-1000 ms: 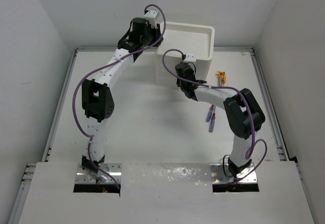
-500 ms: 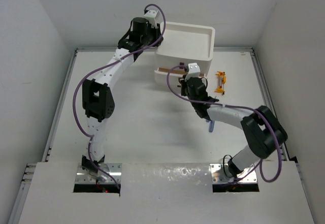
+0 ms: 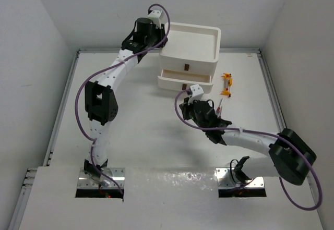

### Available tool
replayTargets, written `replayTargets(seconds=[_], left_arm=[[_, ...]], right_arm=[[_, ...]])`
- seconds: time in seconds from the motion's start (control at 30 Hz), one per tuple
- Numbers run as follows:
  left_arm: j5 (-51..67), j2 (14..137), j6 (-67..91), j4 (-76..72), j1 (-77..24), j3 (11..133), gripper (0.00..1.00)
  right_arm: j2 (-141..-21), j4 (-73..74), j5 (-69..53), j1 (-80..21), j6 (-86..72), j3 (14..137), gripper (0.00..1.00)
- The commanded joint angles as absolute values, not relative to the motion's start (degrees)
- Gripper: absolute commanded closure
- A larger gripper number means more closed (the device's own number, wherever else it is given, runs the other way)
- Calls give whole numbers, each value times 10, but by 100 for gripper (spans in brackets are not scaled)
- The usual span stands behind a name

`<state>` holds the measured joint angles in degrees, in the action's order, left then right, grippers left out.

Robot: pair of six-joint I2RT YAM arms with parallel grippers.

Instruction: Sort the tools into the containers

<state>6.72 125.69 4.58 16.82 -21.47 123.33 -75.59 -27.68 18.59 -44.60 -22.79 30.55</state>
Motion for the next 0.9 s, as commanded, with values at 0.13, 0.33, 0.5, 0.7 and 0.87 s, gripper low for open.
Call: replayTargets(seconds=[0.13,0.33,0.5,0.7,0.87], left_arm=[[84,1298,34,257,-226,1219,100],[83,1289,33,255,-228,1215,100],[81,1283,33,252,-230,1206,100],[76,1282,32,256,-234,1202,100],[75,1284,29,258,-234,1202,100]], right_arm=[[-668,-130,259,-446,-182,360,70],[-750,56,146,-388,-56,575,37],[-866,142,2,-299,-25,704,32],[-1020,293,-115,-288,75,881,31],[-1072,249,-96,-281,78,876,31]])
